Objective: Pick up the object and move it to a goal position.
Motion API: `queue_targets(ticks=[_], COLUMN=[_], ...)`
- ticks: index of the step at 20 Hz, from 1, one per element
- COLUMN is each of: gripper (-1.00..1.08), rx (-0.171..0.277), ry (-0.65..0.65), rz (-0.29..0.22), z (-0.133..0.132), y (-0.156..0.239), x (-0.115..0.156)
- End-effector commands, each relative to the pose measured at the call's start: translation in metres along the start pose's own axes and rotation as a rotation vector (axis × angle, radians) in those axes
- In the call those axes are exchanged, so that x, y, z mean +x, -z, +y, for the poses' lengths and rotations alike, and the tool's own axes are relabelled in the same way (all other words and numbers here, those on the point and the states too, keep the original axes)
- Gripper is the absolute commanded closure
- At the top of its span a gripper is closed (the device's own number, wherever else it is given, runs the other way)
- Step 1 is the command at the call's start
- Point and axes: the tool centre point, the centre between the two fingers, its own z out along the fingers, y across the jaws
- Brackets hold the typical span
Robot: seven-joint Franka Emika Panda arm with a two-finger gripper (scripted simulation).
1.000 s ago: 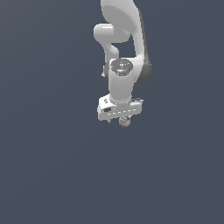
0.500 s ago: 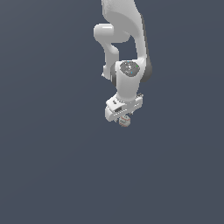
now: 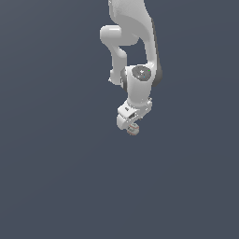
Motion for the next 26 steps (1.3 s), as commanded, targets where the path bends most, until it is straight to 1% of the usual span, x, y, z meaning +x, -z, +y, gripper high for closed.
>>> queue_targets(ticks=[1,7,16,21,22,26], gripper=[-0.92,-0.92,-0.92,-0.92,1.08,1.08], rx=[-0.001,0.000,0.000,-0.001,-0.001,-0.001], ry=[0.015,0.011,0.016,0.016,0.016,0.016], rz=[0.000,0.000,0.000,0.000,0.000,0.000], z=[-0.002,-0.002,-0.003,-0.002,-0.002,-0.002], y=[-0.001,-0.006,-0.044,-0.051,-0.051,-0.051], x=[-0.001,-0.001,-0.002,-0.001,-0.001,-0.001])
